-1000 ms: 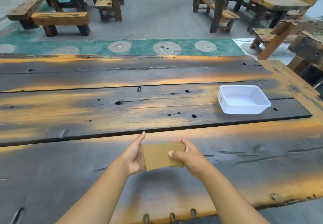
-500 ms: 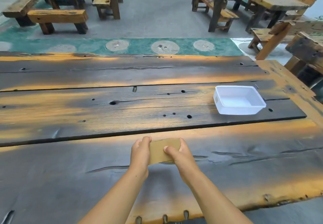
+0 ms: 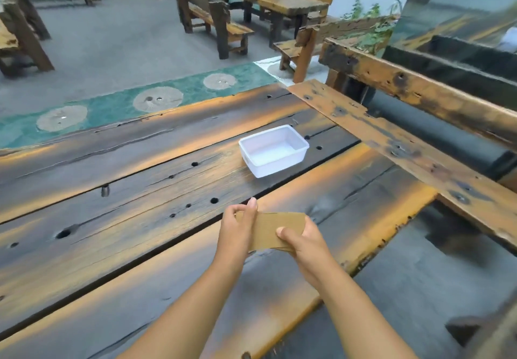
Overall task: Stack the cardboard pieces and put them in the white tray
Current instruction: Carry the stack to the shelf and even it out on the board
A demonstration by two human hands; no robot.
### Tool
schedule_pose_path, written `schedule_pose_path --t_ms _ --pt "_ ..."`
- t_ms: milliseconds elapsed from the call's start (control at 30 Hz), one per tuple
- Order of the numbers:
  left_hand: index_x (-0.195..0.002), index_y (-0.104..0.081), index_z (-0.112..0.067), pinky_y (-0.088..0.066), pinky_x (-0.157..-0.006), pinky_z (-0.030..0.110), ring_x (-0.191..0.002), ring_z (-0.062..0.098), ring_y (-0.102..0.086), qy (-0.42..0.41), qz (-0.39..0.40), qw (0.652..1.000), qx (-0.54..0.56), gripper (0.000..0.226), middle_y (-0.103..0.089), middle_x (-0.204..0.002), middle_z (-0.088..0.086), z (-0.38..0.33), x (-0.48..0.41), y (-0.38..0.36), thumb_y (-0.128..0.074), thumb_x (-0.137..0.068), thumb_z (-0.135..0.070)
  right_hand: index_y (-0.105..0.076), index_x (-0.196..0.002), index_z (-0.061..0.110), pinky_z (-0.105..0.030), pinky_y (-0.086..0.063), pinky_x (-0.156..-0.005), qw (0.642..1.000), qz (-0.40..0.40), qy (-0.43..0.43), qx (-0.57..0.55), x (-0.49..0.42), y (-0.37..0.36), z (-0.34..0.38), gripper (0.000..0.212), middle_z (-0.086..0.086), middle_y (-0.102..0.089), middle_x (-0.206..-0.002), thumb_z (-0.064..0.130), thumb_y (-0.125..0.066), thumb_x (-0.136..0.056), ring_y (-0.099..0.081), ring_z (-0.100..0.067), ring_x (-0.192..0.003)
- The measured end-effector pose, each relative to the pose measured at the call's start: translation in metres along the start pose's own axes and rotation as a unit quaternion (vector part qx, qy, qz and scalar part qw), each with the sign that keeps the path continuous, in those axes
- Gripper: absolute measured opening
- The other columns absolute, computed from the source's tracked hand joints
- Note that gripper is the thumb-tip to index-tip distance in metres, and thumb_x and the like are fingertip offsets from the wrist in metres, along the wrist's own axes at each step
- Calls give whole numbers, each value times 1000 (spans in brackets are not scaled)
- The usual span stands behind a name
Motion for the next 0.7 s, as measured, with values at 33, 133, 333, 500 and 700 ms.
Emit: schedule_pose_path --t_ms 33,133,333,500,700 --pt "-101 -59 -24 -45 -67 26 -83 11 -62 -14 39 999 -8 45 -65 -98 -2 -6 2 -26 -55 -87 -67 -60 -103 15 -31 -57 -73 1000 -8 7 -19 -3 23 9 40 0 -74 -84 21 -72 -65 -72 -12 -77" --pt "-117 -54 -29 -51 -68 20 -86 5 -65 -35 140 989 -12 50 -64 -110 -2 -16 12 -104 -66 -81 -61 -60 -108 12 -27 -56 -68 998 -44 22 -43 -4 96 31 45 0 -75 -85 19 -72 -65 -72 -11 -76" --pt "-125 -48 -35 -59 -87 37 -95 14 -67 -82 274 956 -71 58 -65 -113 6 -34 36 -245 -68 -75 -57 -60 -101 19 -34 -54 -75 983 -163 50 -63 19 225 64 49 -5 -71 -89 29 -72 -54 -69 -16 -79" --pt "-111 -54 -28 -55 -79 37 -83 13 -63 -97 362 924 -76 46 -65 -103 8 -43 78 -355 -69 -74 -51 -56 -99 18 -32 -48 -74 956 -263 60 -113 67 322 75 28 -4 -65 -86 13 -65 -72 -62 -15 -78" --pt "-116 -53 -24 -47 -58 5 -69 -13 -63 -126 497 848 -134 30 -65 -101 1 -41 138 -492 -68 -93 -35 -57 -107 11 -40 -51 -83 908 -380 84 -155 138 438 78 21 -7 -68 -89 0 -60 -89 -66 -19 -82"
Point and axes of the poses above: each hand's wrist, its own x-axis away from the middle knuckle, its own y-axis out of the back of the hand, z = x × y, the point moved 8 cm from there along -x, towards the middle knuckle
